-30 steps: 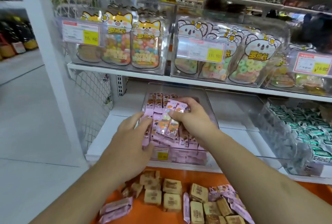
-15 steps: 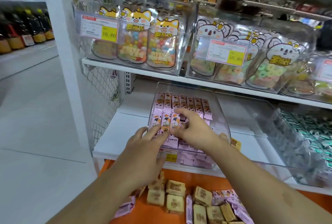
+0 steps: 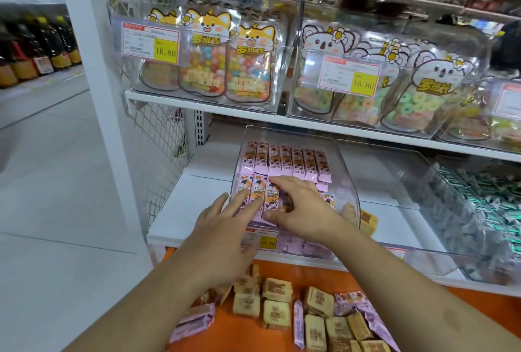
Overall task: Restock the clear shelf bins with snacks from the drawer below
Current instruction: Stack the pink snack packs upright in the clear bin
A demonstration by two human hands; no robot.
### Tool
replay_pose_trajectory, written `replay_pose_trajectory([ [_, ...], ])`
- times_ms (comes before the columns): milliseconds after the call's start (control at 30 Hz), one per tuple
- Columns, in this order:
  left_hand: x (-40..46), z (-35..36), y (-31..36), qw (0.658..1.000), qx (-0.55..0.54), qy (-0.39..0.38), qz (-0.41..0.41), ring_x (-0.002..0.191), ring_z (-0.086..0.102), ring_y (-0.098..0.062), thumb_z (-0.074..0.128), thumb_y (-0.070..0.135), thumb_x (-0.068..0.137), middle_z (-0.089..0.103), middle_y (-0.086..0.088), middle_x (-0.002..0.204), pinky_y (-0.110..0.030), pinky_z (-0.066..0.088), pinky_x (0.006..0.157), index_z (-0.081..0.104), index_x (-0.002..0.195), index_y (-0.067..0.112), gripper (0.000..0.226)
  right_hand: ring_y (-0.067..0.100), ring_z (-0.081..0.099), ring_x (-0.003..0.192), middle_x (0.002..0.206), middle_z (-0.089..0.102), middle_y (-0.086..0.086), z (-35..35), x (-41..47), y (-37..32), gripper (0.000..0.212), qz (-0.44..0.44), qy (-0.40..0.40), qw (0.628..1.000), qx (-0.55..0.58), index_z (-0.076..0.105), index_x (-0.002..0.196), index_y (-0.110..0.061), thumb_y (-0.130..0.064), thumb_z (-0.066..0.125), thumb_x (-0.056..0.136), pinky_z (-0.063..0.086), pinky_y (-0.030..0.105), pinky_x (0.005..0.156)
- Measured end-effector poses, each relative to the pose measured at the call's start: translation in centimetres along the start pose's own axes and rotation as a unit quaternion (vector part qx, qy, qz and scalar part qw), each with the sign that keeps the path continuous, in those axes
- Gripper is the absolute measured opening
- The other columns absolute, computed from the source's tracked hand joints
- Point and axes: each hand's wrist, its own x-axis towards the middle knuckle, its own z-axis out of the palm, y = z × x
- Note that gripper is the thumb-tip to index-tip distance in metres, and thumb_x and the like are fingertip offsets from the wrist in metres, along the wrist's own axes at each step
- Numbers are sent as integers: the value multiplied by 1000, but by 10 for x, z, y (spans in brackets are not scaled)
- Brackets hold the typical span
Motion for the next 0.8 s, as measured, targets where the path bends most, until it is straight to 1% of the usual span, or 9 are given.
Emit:
replay_pose_trajectory([
  [133,-1,0,2,1000,-7,-5,-11,158,-14,-20,56,49,99,-18,21,170,-49,5,127,-11,160,49,90,17,28,143,159,39,-14,-1,-3,-2,87,6,-3,1000,-3,31,160,-35,-60,72,88,32,42,120],
  [267,-7,-6,9,1000,1,-1,-18,158,-16,-22,54,51,100,-21,22,169,-51,3,127,-12,160,48,90,16,30,142,155,42,-14,-5,-16,-5,95,17,6,999,26,22,164,-37,-60,74,88,34,42,118],
  [367,-17,-11,19,1000,10,16,-4,158,-14,-22,52,53,100,-17,21,170,-50,4,127,-9,160,50,85,15,28,149,161,37,-14,-9,-33,-3,95,19,21,999,34,22,164,-38,-58,75,88,30,41,121],
  [433,-25,-13,28,1000,14,20,15,158,-16,-19,49,56,101,-16,22,169,-50,5,127,-5,160,53,81,12,28,149,162,35,-18,-14,-49,0,91,-3,32,999,40,25,162,-43,-57,75,88,29,41,123],
  [500,-34,-14,37,999,11,24,34,157,-19,-15,47,60,101,-16,23,169,-50,4,127,-3,159,56,77,7,30,146,157,39,-21,-21,-70,5,85,-30,48,997,48,30,159,-47,-56,76,88,29,36,121],
  [567,-41,-11,45,998,3,22,54,157,-17,-13,45,62,100,-11,23,170,-49,5,128,3,159,56,73,0,35,141,151,45,-24,-25,-97,12,76,-44,52,995,74,39,155,-46,-49,77,89,28,24,116],
  [633,-47,-1,56,997,-19,9,79,157,-8,-10,46,61,101,-1,23,170,-44,8,127,13,160,52,68,-6,45,128,139,53,-25,-23,-123,28,67,-42,37,994,99,49,150,-43,-40,79,90,33,12,103],
  [667,-48,7,62,995,-38,-2,89,156,-3,-7,47,59,101,4,24,169,-38,9,126,18,160,50,66,-6,50,119,131,56,-27,-20,-135,39,62,-35,26,993,107,54,146,-41,-36,80,90,36,10,95],
  [800,-46,59,83,989,-74,-69,109,150,18,-2,54,50,102,23,22,164,-14,12,111,36,158,40,59,3,63,102,115,66,-20,1,-165,96,40,68,-24,991,116,65,129,-38,-38,78,91,47,18,82],
])
